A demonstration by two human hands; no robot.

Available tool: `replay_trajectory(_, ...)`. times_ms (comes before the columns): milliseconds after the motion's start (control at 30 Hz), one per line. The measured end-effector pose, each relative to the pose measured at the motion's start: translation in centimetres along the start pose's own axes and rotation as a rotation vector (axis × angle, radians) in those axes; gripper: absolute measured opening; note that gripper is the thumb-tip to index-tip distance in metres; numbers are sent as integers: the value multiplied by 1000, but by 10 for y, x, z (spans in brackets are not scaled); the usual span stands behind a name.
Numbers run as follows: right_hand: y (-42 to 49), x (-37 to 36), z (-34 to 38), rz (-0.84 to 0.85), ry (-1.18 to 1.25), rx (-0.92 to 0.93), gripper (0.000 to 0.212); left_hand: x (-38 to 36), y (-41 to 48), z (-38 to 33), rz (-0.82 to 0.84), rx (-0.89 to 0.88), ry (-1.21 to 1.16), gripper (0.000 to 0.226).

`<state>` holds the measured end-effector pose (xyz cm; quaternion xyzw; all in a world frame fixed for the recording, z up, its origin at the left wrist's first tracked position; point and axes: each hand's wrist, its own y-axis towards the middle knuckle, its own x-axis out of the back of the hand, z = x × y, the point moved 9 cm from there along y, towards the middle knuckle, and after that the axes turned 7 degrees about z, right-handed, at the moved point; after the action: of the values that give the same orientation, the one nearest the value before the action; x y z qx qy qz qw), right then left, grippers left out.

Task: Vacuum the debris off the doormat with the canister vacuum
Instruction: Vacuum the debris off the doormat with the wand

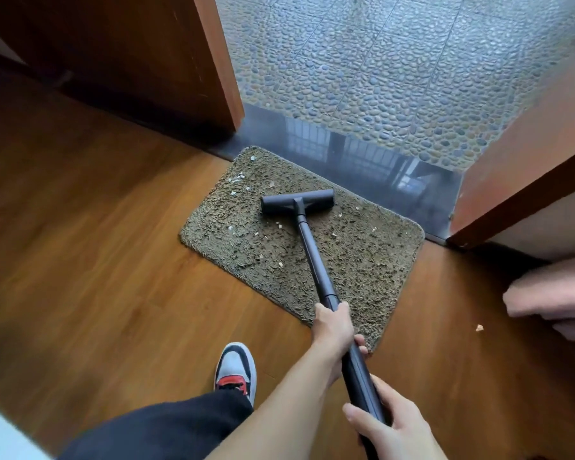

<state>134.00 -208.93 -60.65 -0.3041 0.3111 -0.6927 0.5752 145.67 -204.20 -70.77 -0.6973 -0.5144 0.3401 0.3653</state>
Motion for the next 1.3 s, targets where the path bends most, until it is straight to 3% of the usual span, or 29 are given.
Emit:
replay_trajectory(267,-22,31,34,33,43,-169,31,-28,-22,-25,52,145,-125,18)
replay_trajectory(467,-58,32,7,-8,-24,-245,27,-36,-50,16,65,237,-65,23)
replay_trajectory(567,-79,36,-19,-87,-56,-265,39,-42,-68,42,70,274,-29,23)
replay_trajectory(700,-104,45,-59,-156,-54,-321,53,-57,-91,75,70,292,12,22)
replay_trajectory(967,-148,77,-119,-141,-91,-335,58,-92,-132,133,40,305,23,20)
replay_trajectory(1300,-142,90,-128,-101,-137,-359,60,-106,-124,143,40,265,66,18)
